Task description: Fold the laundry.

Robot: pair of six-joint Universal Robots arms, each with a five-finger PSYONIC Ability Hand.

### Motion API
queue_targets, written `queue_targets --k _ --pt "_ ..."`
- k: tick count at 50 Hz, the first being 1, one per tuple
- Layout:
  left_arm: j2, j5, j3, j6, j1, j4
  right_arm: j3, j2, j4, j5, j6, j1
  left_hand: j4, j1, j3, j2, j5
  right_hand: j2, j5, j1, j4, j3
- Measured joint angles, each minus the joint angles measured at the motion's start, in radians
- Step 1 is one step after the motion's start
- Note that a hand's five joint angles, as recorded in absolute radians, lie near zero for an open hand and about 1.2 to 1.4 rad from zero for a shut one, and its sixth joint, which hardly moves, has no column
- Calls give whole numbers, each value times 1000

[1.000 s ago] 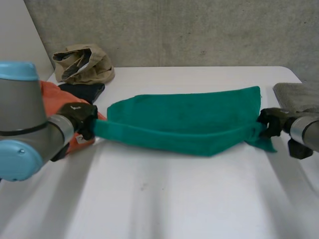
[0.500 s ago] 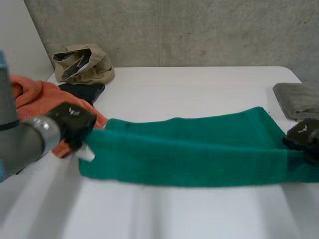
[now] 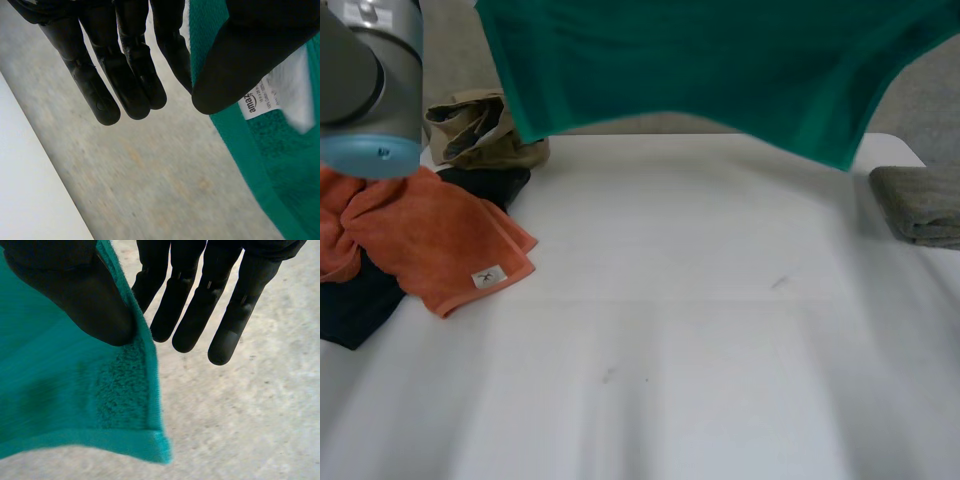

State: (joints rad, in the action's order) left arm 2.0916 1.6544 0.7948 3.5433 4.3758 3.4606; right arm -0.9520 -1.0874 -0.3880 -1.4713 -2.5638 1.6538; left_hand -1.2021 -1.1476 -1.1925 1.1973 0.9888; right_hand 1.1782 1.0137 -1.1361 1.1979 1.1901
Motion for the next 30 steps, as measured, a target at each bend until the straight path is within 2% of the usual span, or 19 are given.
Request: queue_targets --k 10,20,24,30 --pt "41 -24 253 -41 22 -17 -174 63 48 45 32 17 -1 0 0 0 0 0 0 0 0 0" --pt "98 -85 521 -21 8 -4 -319 166 124 59 127 22 -1 0 0 1 0 0 0 0 0 0" --pt "56 -80 615 -3 9 -84 -372 149 212 54 170 12 -1 0 0 1 0 0 0 0 0 0" --pt "-113 -65 795 48 16 -348 -499 15 479 22 265 -44 -1 0 0 1 0 0 0 0 0 0"
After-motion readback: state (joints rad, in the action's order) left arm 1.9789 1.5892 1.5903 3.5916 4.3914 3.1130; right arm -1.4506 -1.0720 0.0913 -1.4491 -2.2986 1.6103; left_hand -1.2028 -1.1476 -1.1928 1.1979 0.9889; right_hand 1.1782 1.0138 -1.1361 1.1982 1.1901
